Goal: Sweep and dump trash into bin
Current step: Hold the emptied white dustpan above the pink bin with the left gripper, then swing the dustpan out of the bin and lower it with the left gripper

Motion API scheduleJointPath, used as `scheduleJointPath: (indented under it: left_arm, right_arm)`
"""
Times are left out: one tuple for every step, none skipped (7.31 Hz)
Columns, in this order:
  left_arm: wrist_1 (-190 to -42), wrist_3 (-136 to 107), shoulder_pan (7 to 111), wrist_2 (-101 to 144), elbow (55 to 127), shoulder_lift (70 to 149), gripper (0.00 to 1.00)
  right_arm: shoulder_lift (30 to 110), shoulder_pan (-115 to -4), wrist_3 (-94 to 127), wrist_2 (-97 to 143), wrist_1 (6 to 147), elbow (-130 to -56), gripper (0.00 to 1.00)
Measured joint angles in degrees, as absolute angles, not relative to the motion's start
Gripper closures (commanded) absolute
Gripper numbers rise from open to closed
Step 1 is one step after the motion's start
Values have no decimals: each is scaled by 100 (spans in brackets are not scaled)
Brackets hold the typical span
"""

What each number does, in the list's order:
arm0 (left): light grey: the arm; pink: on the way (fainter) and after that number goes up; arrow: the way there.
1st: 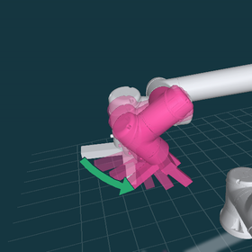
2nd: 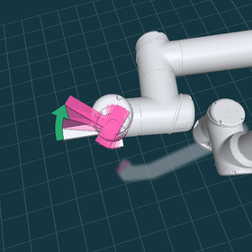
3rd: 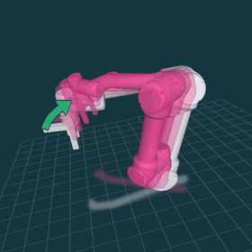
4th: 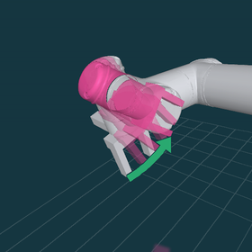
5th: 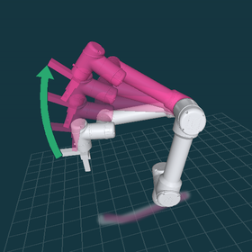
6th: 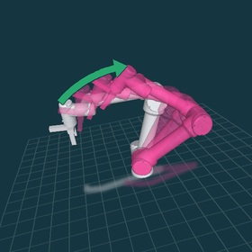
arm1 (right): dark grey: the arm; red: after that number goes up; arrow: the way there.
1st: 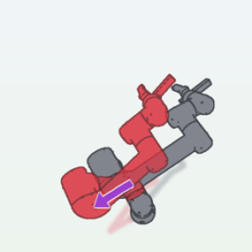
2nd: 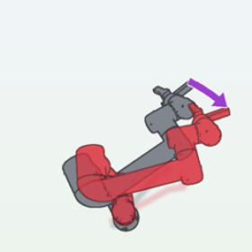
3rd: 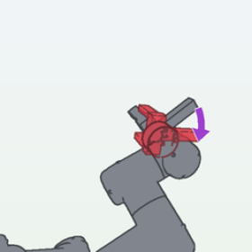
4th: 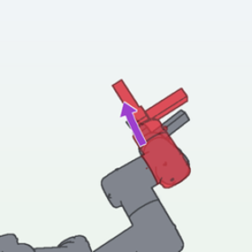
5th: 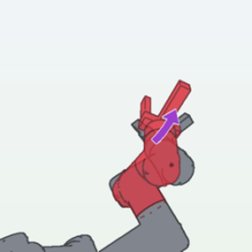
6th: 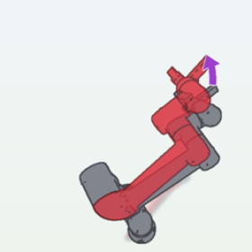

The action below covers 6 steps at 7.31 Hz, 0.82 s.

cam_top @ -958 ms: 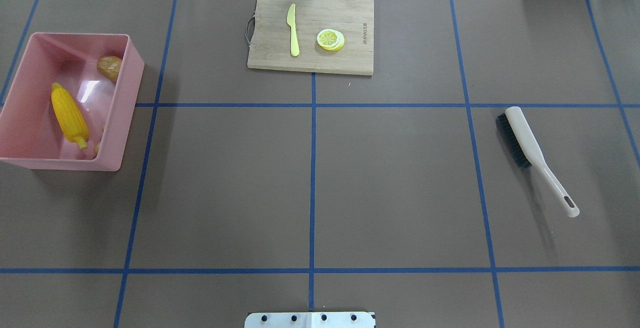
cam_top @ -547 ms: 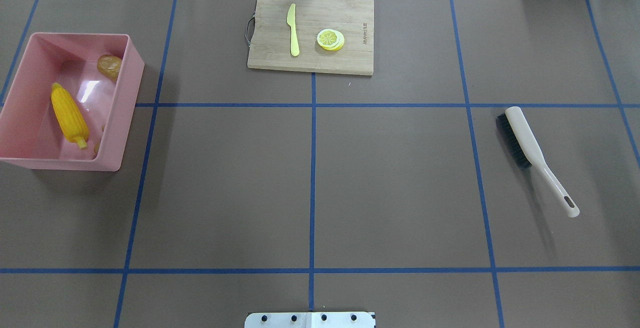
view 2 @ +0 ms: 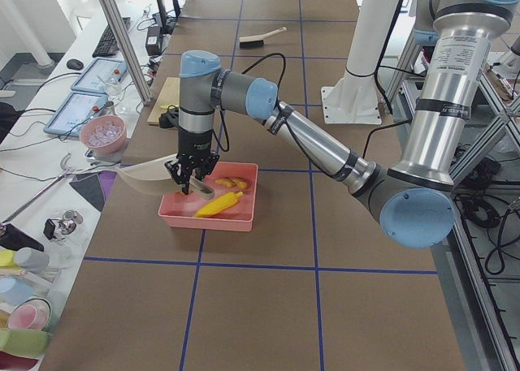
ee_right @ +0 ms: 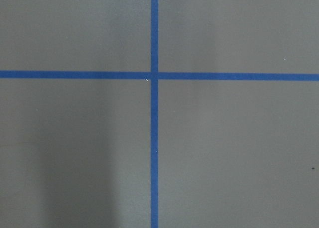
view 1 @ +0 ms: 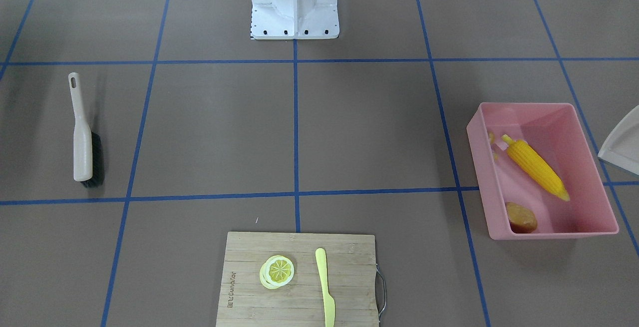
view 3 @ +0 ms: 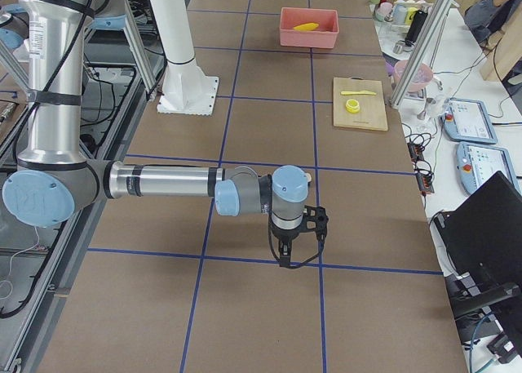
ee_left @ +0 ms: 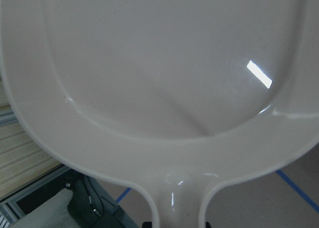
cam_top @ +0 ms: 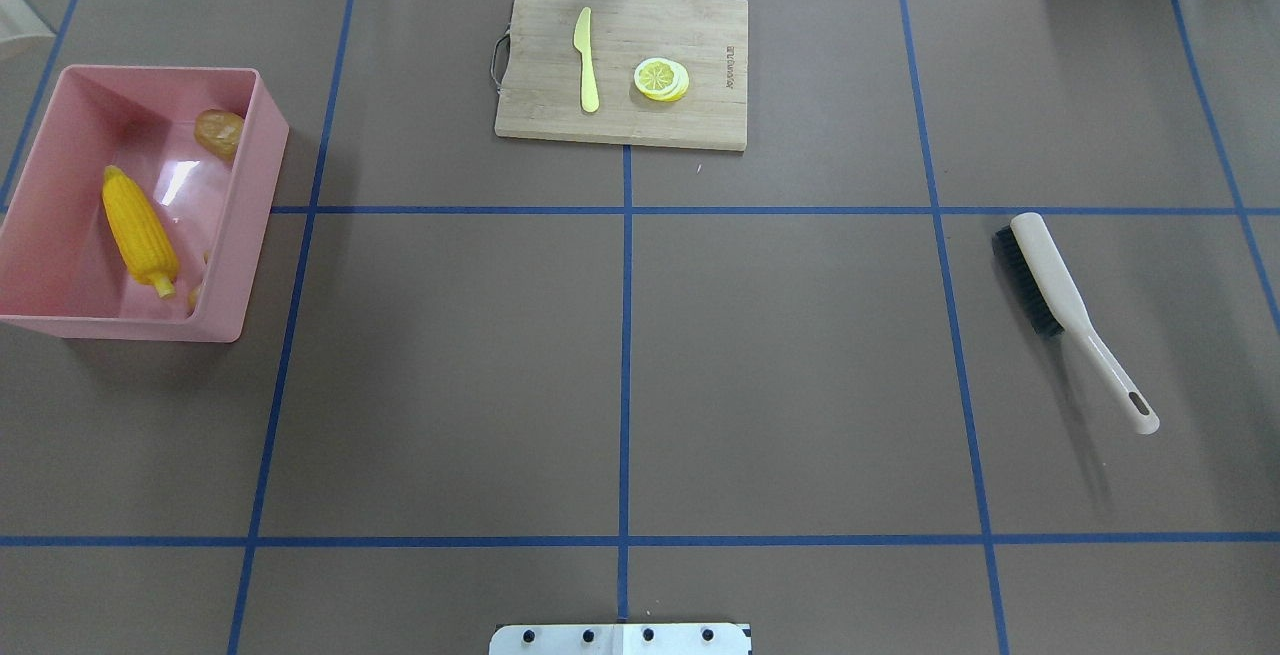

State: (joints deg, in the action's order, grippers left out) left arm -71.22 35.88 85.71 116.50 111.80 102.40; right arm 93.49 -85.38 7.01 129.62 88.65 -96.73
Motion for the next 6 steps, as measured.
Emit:
scheduleJointPath:
  left_arm:
    - [-7328, 3525, 8401, 12072, 11148, 10307, 100]
    - [-7495, 3509, 8163, 12383, 11113, 10424, 100]
    - [-7601, 3515, 7918, 12540, 11068, 10647, 100]
    - [-7622, 3527, 7662, 12623, 11030, 10926, 100]
    - [-7600, 3611, 7354, 12652, 11015, 11176, 100]
    - [-7567, 3770, 6991, 12649, 11014, 11355, 100]
  right_arm:
    - [9087, -8533, 668, 12970, 9237, -9687, 0]
    - [8893, -8526, 535, 12923, 9467, -9663, 0]
    - [8801, -8521, 175, 12862, 9557, -9586, 0]
    - [8763, -8519, -169, 12829, 9583, -9505, 0]
    - [8761, -8517, -323, 12813, 9584, -9460, 0]
    - [8780, -8517, -380, 12795, 9574, -9439, 0]
